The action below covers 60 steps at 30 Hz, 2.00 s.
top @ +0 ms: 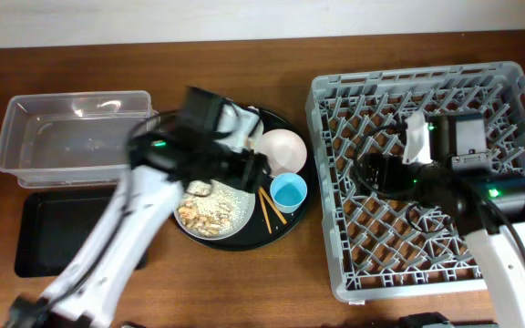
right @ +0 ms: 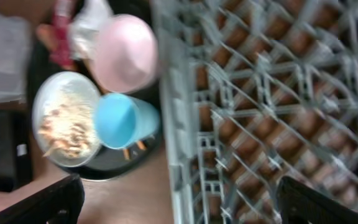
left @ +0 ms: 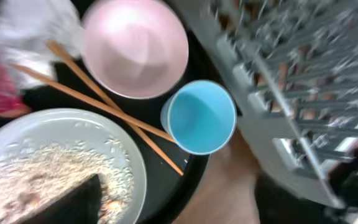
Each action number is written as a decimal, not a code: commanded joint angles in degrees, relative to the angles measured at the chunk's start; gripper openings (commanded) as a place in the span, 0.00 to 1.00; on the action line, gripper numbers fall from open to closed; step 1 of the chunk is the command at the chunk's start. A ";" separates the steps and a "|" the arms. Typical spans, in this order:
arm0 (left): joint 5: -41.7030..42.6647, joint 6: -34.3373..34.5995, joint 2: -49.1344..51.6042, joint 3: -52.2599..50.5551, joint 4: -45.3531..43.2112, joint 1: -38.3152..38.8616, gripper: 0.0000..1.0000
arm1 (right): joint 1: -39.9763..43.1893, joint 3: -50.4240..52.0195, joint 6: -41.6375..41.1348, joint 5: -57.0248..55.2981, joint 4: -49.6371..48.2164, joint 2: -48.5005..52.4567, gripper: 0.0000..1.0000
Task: Sort waste into correct bins and load items into the dishwasher rack
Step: 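Grasp the light-blue cup with the left gripper and lift it, then pass the blue cup from the left gripper to the right gripper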
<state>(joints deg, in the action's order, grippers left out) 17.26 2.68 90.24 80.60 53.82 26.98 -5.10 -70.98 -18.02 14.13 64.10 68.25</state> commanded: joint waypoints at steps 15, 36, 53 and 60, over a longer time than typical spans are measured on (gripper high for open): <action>-8.50 4.15 21.03 0.61 -9.60 7.10 0.04 | 0.26 -0.81 -3.28 -6.93 3.69 2.54 0.98; 62.45 -4.48 10.29 15.02 8.90 -16.72 0.00 | 0.26 -0.83 22.56 45.42 -9.68 2.54 0.94; 67.38 -4.48 10.29 15.02 11.63 -14.86 0.00 | -8.24 -0.83 18.60 43.67 -30.62 2.58 0.86; 66.95 -4.48 10.29 15.02 11.61 -14.25 0.01 | -9.51 -0.83 16.87 43.87 -33.92 2.45 0.60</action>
<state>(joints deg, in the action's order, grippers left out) 83.37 -0.49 100.77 95.35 65.41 12.43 -14.06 -71.07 -0.23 58.96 30.37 70.67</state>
